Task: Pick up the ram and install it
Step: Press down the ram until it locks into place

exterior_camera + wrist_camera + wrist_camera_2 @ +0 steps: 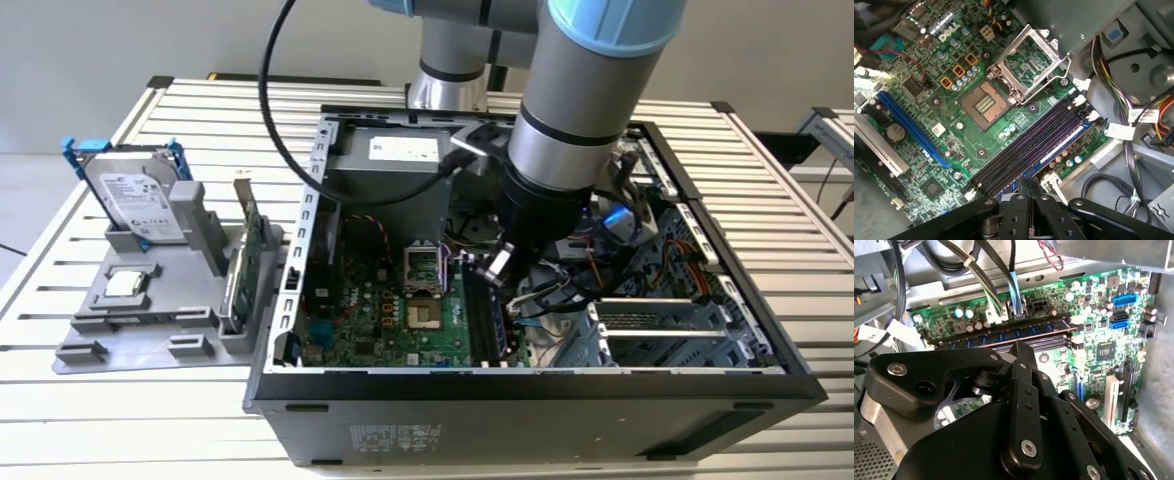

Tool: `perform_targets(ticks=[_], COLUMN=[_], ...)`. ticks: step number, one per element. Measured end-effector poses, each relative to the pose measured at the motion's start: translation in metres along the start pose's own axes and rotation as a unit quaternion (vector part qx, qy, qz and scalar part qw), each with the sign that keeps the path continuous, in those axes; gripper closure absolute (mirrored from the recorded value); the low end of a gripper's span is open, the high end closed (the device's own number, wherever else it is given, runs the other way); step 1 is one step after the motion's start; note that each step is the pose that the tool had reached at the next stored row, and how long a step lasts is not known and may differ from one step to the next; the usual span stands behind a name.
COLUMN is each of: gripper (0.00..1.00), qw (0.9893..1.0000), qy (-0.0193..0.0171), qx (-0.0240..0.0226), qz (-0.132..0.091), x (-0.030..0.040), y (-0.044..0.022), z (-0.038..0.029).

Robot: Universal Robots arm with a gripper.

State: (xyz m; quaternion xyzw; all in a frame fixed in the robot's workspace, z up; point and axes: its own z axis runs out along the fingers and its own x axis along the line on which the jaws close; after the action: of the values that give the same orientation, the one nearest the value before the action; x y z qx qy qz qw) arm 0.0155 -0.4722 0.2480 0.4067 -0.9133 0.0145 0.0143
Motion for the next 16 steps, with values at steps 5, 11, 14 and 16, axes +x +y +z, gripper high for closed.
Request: perform_targets(ticks=[5, 11, 14, 16], gripper=[1.0, 1.0, 1.0, 1.0], qw=[0.9996, 0.9979, 0.9967, 0.996], qy=[-0.0004, -0.001, -0.0012, -0.0013], qx=[0.0011, 0.0024, 0.0031, 0.0034], qz=[-0.029, -0.064, -0.08, -0.089], x=[0.0, 0.0, 0.0, 0.0], y=[0.0, 0.0, 0.0, 0.0], z=[0.0, 0.0, 0.0, 0.0])
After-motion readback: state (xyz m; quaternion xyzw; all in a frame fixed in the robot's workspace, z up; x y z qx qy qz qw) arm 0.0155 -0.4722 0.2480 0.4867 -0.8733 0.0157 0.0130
